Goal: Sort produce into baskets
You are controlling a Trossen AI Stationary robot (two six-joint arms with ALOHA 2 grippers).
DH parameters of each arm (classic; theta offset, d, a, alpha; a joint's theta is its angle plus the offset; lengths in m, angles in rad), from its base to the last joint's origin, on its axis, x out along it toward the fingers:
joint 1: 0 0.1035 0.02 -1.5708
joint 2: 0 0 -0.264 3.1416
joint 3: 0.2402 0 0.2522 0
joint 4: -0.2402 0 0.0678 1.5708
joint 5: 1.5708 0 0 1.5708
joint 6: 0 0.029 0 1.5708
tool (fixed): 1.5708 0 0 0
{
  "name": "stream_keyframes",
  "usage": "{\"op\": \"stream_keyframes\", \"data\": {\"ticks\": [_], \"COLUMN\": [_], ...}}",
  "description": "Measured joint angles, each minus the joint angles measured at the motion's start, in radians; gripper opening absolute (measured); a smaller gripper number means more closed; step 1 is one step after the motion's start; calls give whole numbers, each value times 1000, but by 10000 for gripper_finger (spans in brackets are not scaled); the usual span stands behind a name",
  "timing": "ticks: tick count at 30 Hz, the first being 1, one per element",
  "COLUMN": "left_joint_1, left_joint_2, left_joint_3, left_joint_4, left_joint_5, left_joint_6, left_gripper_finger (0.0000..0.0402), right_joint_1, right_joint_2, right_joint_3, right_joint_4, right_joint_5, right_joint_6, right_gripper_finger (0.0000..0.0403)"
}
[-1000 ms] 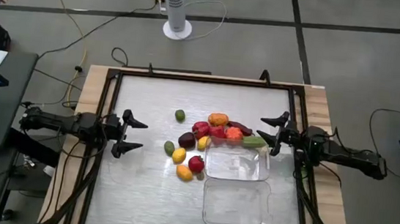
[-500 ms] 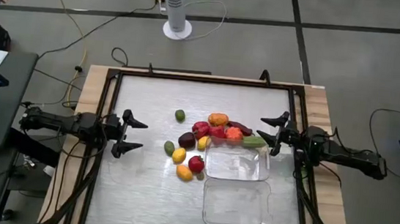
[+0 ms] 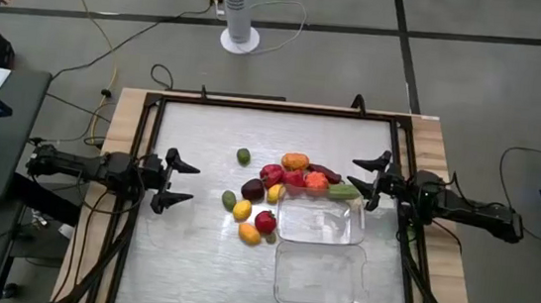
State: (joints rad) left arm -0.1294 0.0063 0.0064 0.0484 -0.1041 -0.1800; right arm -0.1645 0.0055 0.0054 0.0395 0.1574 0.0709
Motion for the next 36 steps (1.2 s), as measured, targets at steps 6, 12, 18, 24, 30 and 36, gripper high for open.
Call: {"op": "stream_keyframes", "data": {"ticks": [6, 12, 18, 24, 30, 36], "left_joint_1": [0, 0, 0, 0, 0, 1], "left_joint_2": [0, 0, 0, 0, 0, 0], "left_joint_3": [0, 0, 0, 0, 0, 0], "left_joint_4": [0, 0, 0, 0, 1, 25], "left_joint_5": [0, 0, 0, 0, -2, -171], "left_joint_6": [0, 0, 0, 0, -2, -153], "left_gripper_finger": [368, 368, 368, 368, 368, 368], "right_joint_1": [0, 0, 0, 0, 0, 0], "right_joint_2": [0, 0, 0, 0, 0, 0], "right_joint_3": [0, 0, 0, 0, 0, 0], "right_joint_4": [0, 0, 0, 0, 0, 0], "right_joint_5": [0, 0, 0, 0, 0, 0], "right_joint_6": [0, 0, 0, 0, 0, 0], "right_gripper_finger": [295, 295, 295, 295, 295, 295]}}
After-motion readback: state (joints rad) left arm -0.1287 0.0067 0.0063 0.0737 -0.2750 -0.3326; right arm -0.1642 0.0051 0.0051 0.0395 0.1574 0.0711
